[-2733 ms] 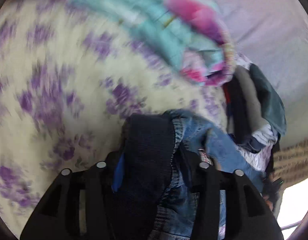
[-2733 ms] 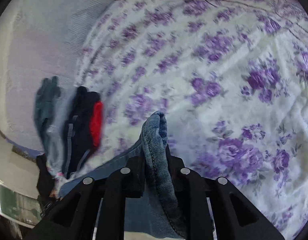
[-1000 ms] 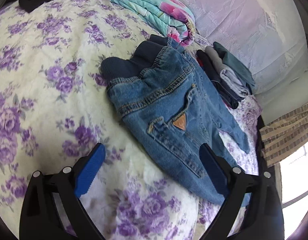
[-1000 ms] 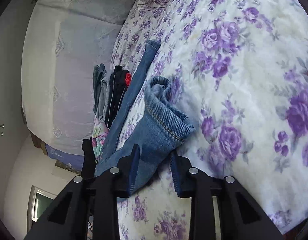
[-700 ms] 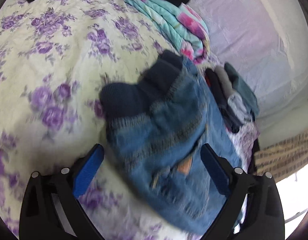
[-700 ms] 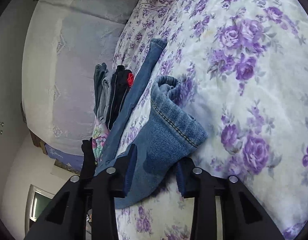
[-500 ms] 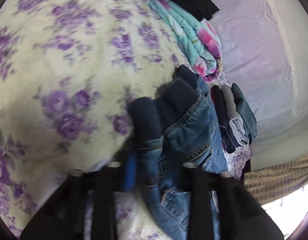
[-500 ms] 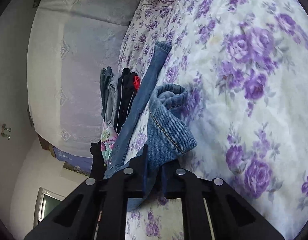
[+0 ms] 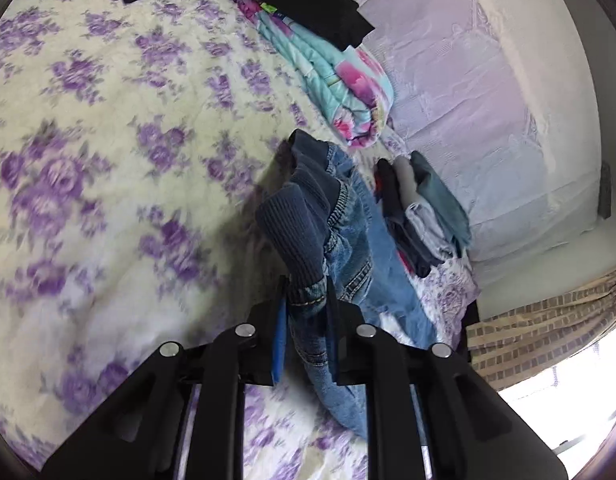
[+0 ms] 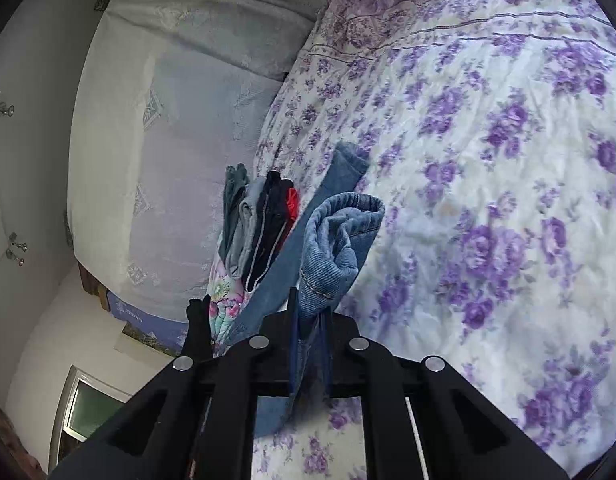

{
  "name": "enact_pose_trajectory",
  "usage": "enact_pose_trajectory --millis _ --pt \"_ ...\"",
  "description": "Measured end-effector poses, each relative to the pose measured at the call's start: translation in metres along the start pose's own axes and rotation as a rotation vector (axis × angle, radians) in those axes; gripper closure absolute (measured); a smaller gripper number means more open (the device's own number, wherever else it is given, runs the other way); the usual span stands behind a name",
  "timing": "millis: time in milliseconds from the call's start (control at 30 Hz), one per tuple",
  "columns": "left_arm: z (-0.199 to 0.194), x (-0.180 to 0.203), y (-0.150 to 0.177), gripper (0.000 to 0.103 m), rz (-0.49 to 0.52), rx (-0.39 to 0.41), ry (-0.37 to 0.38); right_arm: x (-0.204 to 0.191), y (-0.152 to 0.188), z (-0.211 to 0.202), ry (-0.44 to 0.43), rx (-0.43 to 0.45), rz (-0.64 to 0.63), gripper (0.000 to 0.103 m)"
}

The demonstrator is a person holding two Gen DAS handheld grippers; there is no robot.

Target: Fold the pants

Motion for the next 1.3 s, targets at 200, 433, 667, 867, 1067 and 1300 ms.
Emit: enact_pose_trajectory --millis 200,433,667,867,1067,1300 --pt "0.015 -0.062 0.010 0.088 -0.177 -0.059 0.037 0.075 0.014 0.021 0.046 -0.068 0.182 0.097" --pt "-0.017 -0.029 0.008 0.069 0.064 -0.003 -0.156 0.066 0.013 0.013 0.132 -0.104 0.071 0.093" --pt "-0.063 -0.017 0.006 0.043 0.205 0.092 -0.308 0.063 -0.007 -0.030 0.237 0.068 0.070 0.052" --pt "0.012 0.061 0.037 0.039 0.409 -0.132 -0.132 0.005 -0.013 -0.031 0.119 0.097 -0.054 0.042" --pt "0.122 0.121 0.085 0.033 0.592 -0.373 -0.027 -0.047 0.002 0.032 0.081 -0.041 -0.183 0.033" --pt "0.220 0.087 0.075 0.032 0.503 -0.493 -0.162 0.013 -0.009 0.062 0.189 -0.105 -0.059 0.042"
Point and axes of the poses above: each gripper's, at about its wrist camera, not at the fingertips, and z roughly the way its jaws point, x to its right, y to its underside, the point moved 3 cm from there along z, roughly the way its jaws point, and after that the axes turned 9 degrees about y, right-handed, at the moved point
